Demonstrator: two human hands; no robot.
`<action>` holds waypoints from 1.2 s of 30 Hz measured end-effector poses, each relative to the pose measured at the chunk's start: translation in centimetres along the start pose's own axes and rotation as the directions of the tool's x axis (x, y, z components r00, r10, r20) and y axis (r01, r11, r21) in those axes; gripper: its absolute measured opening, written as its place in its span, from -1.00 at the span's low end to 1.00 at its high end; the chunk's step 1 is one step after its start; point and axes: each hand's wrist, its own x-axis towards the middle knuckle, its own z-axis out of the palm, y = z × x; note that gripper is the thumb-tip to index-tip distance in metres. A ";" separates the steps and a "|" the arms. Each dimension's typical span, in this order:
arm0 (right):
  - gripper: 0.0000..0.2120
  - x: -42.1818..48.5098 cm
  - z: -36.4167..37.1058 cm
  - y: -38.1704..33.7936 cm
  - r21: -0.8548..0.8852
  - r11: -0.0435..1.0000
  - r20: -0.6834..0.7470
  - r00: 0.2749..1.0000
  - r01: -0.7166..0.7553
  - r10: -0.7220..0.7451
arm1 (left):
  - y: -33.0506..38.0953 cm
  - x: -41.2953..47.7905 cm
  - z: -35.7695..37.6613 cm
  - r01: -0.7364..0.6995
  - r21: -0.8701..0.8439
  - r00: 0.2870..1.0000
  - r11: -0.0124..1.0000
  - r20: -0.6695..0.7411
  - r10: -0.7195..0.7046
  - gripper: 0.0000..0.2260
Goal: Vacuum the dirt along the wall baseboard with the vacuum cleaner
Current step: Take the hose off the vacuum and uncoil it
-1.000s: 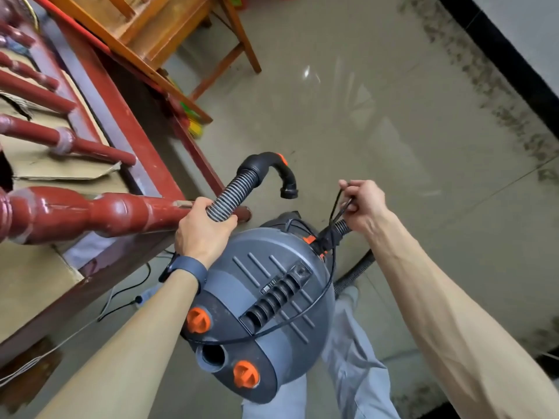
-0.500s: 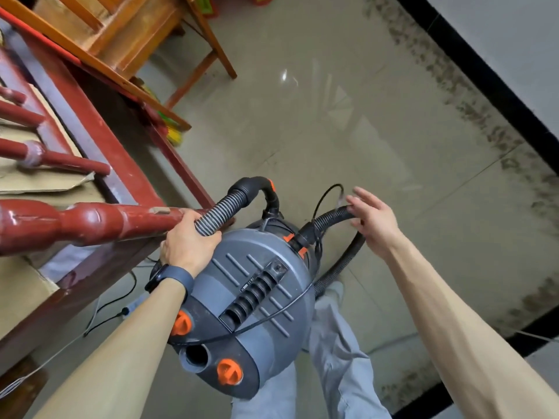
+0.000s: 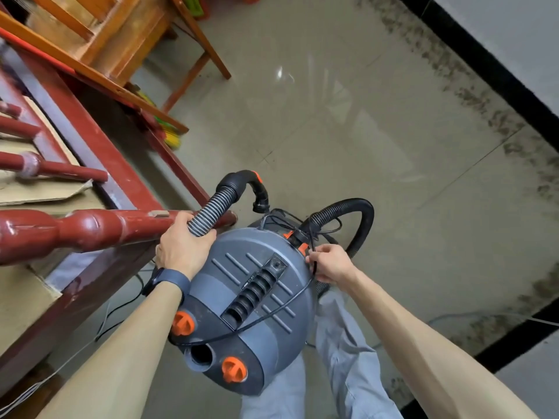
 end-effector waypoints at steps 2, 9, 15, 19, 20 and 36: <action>-0.76 -0.6 0.1 -1.2 0.167 0.985 -0.113 0.993 0.047 -0.028 | -0.1 -0.2 0.0 -0.018 0.000 1.000 1.000 -0.001 0.018 -0.68; -0.84 -6.7 0.1 -2.2 0.081 0.874 -0.054 0.878 0.479 -0.476 | -0.9 -0.4 -0.4 -0.053 0.003 0.999 0.999 0.010 0.053 -0.69; -0.79 -13.3 0.8 0.6 -0.083 0.877 0.295 0.853 0.473 -0.432 | -2.0 -1.5 -1.4 -0.054 0.020 0.998 0.998 0.046 0.053 -0.69; -0.80 -18.2 3.3 -1.0 -0.164 0.821 0.336 0.814 0.546 -0.474 | -3.1 -3.5 -3.3 -0.051 0.028 0.997 0.998 0.066 0.049 -0.69; -0.79 -19.5 4.0 -1.7 -0.183 0.799 0.347 0.798 0.573 -0.492 | -3.4 -4.3 -4.1 -0.048 0.020 0.997 0.999 0.065 0.046 -0.69; -0.84 -32.3 10.7 -0.5 -0.299 0.747 0.028 0.788 0.593 -0.615 | -13.3 -14.2 -13.2 -0.092 -0.464 0.989 0.881 0.064 0.137 -0.67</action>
